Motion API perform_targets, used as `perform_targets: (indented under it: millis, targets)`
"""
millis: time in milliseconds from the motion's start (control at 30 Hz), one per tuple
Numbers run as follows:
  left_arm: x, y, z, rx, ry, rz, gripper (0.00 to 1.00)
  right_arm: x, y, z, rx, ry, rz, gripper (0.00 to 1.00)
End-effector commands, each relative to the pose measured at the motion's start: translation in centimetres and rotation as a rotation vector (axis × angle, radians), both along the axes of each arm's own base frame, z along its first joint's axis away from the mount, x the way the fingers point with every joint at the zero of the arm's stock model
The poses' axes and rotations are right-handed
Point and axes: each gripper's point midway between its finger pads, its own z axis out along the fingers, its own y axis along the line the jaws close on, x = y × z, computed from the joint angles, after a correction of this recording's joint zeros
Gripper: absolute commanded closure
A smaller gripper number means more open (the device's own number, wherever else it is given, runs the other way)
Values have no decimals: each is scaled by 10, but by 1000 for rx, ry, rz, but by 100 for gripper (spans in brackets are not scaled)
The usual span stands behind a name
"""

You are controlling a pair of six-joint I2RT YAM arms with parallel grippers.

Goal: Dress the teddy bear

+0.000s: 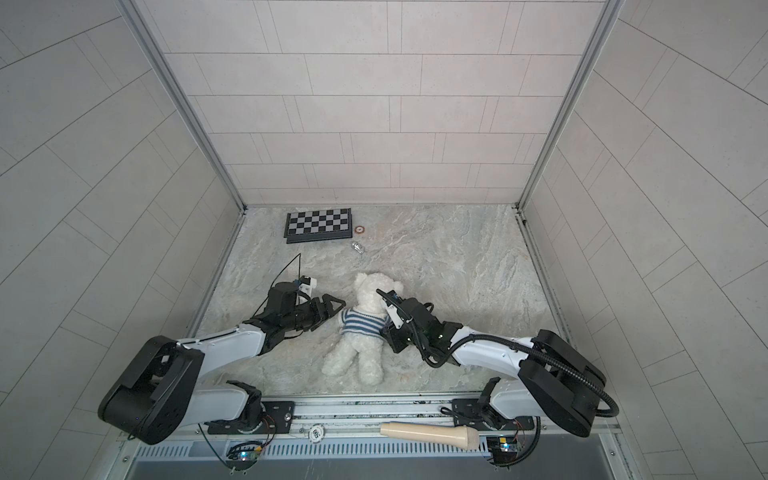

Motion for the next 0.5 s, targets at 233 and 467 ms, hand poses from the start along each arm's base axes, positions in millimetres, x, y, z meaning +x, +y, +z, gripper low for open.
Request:
perform_targets:
  millis: [233,467]
  targets:
    - [-12,-35,14,-96,-54,-90,21,6,-19,-17,-51,49,-71,67]
    - [-12,-43,18,-140,-61,-88,30,6,-24,-26,-67,78,-82,68]
